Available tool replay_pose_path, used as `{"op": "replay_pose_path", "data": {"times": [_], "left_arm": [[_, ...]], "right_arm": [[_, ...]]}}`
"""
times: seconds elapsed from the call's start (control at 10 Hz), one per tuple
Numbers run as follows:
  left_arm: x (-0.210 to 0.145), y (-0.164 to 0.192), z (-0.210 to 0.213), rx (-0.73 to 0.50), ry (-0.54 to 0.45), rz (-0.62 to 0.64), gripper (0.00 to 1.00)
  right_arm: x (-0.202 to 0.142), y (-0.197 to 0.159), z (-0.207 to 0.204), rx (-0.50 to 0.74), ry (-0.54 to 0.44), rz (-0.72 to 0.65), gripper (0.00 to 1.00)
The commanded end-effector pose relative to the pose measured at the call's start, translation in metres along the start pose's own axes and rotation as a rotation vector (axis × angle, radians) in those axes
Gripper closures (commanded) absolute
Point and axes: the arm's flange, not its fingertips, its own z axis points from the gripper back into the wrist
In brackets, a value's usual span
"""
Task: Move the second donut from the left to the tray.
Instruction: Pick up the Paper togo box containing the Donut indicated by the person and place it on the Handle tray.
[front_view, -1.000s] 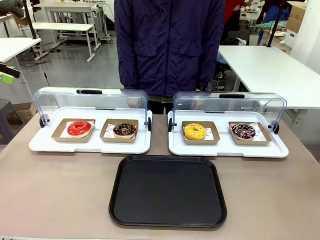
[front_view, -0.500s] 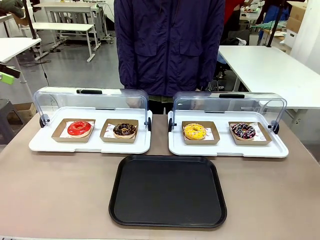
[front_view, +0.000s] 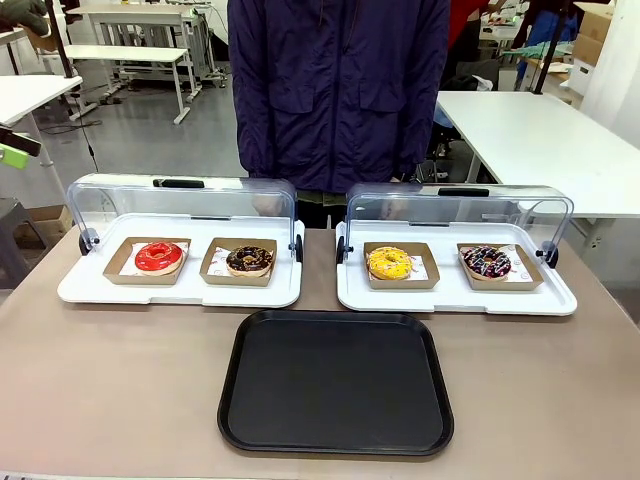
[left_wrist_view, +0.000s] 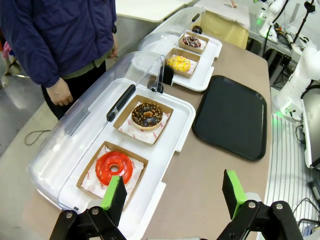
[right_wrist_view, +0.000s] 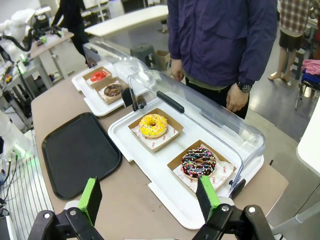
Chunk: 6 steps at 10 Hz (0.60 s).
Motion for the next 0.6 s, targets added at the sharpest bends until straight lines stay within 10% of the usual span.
{"op": "replay_pose_path", "data": {"times": [0.0, 0.5], "left_arm": [[0.0013, -0.0008, 0.0007, -0.007, -0.016, -0.009, 0.0], [0.0013, -0.0008, 0.0007, -0.007, -0.016, -0.009, 0.0]], "right_arm": [[0.0024, -0.0033, -0.0013, 0.001, -0.03, 0.027, 0.0], [0.0024, -0.0033, -0.0013, 0.001, -0.03, 0.027, 0.0]]}}
